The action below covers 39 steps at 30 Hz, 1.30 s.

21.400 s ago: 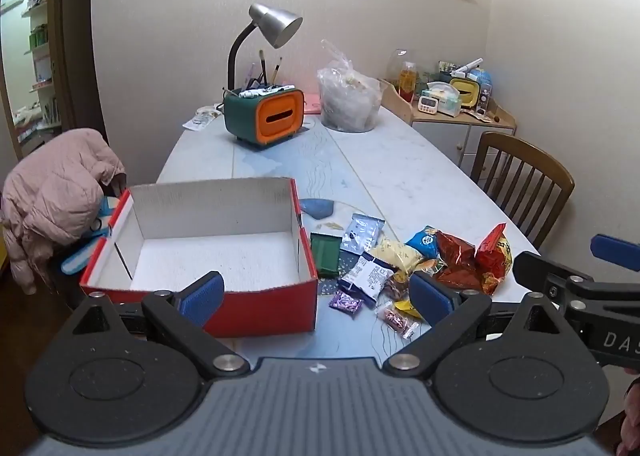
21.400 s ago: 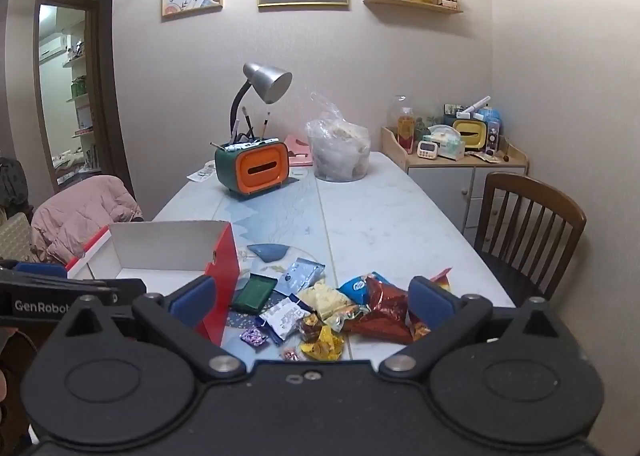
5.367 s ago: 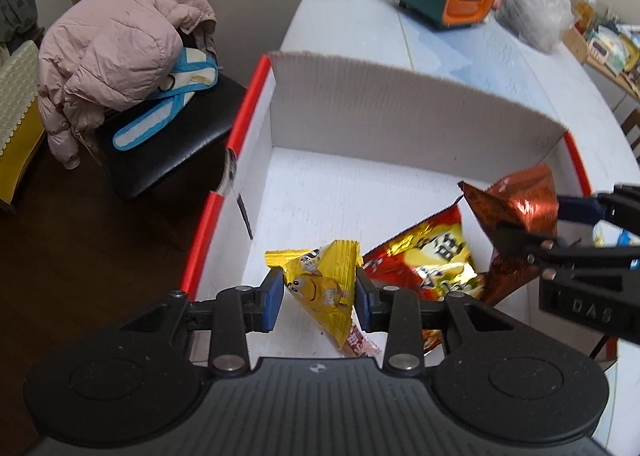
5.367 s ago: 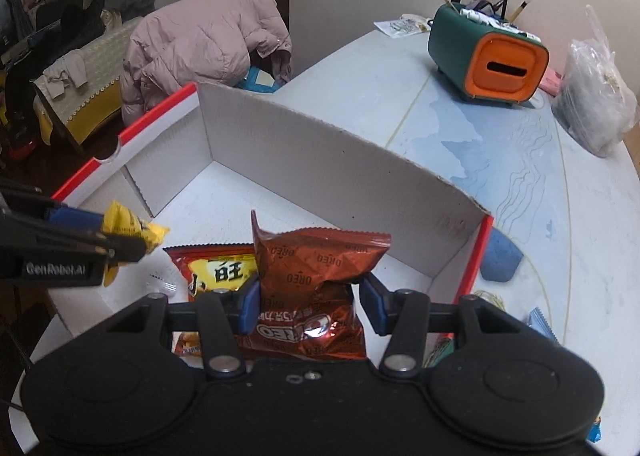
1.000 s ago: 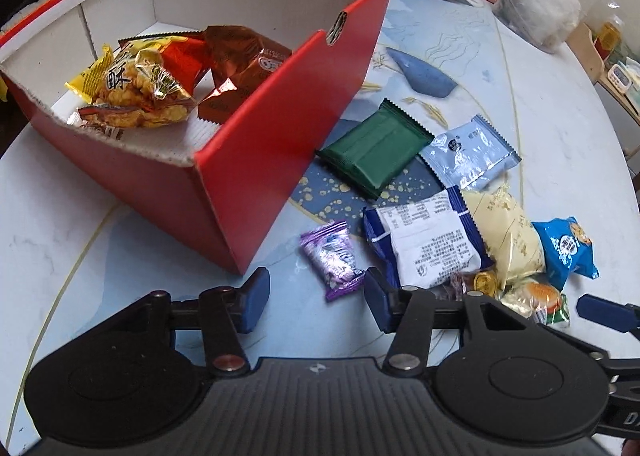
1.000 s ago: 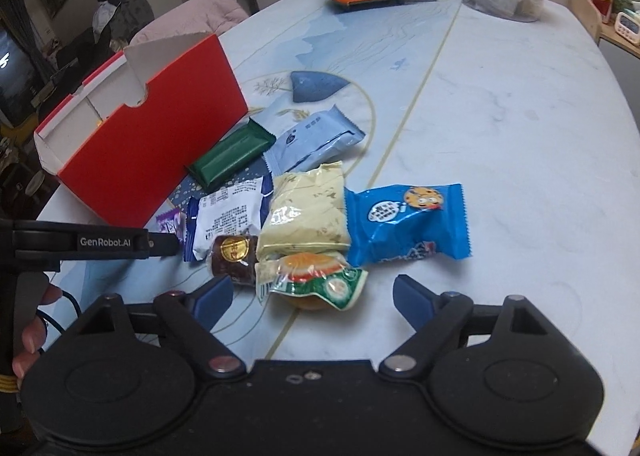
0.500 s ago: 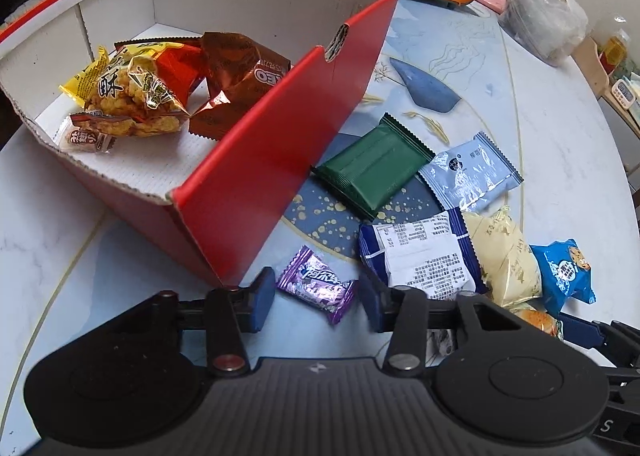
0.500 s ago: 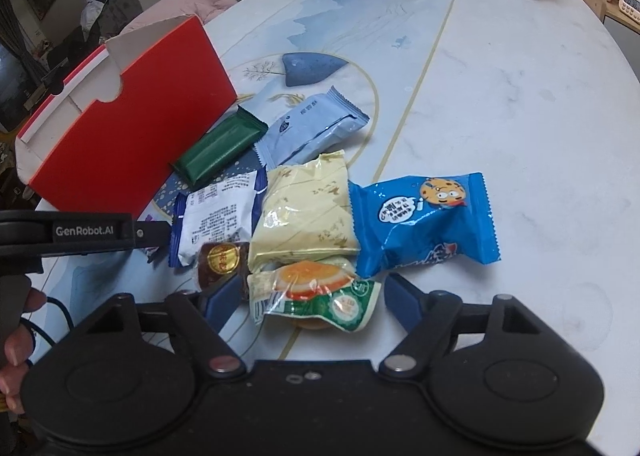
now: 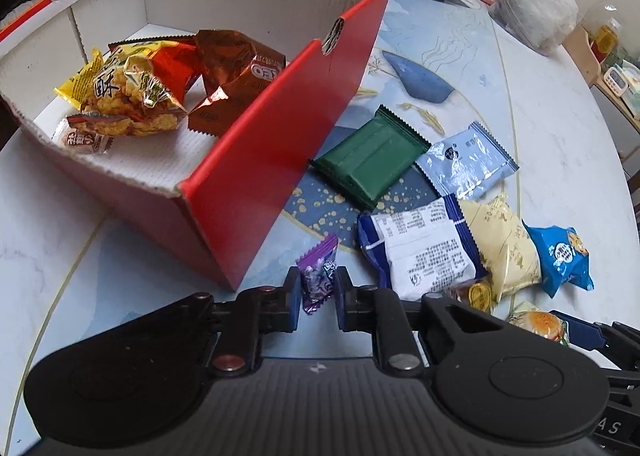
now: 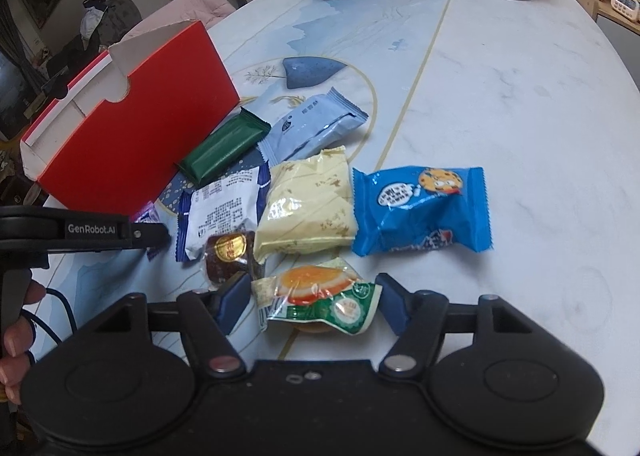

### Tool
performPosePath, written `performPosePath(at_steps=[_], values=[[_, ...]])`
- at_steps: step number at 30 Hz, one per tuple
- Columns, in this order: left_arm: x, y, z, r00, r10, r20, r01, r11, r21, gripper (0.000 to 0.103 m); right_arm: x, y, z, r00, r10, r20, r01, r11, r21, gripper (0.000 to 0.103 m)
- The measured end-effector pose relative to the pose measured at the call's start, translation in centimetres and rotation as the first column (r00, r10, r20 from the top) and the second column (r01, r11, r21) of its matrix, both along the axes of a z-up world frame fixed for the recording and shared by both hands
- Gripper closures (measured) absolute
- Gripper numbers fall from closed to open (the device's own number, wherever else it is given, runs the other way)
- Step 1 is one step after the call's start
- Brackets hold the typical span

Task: Organize snacks
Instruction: 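Grasp the purple candy with the left tool while the right tool grasps the clear green-labelled bun packet, then carry the purple candy with the left tool while the right tool carries the bun packet over the box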

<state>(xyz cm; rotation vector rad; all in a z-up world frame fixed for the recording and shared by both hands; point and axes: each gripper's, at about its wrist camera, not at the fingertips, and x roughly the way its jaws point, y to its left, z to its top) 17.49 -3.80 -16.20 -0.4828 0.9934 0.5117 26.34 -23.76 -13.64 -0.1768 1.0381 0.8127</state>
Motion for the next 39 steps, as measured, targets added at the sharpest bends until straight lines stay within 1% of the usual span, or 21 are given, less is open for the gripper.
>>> performPosePath(at_steps=[11,16,21,30,39], values=[[-2.2,0.0,0.8,1.000,-0.028,-0.002,0.028,1.000,-0.001,0.089,-2.1,-2.1,1.0,0.999,-0.036,-0.009,0.036,0.999,0.006,0.036],[-3.3,-0.4,2.2,0.998,-0.066,0.012,0.066,0.998,0.002,0.089,-3.6,-2.4,2.5,0.999,-0.035,0.017,0.035,0.999,0.016,0.036],[-4.4,-0.2,3.8,0.996,-0.088,0.024,0.088,0.996,-0.014,0.089,-5.0,-2.5,4.5,0.998,-0.030,0.051,0.029,0.999,0.027,0.036],[-6.4,1.6,7.2,0.992,-0.099,0.081,0.101,0.995,-0.020,0.088,-7.0,-1.0,7.9,0.994,-0.026,0.110,0.020,0.998,0.051,0.036],[-7.8,5.1,10.3,0.985,-0.114,0.129,0.116,0.993,-0.014,0.088,-8.2,3.0,10.6,0.988,-0.014,0.155,0.001,0.996,0.084,0.036]])
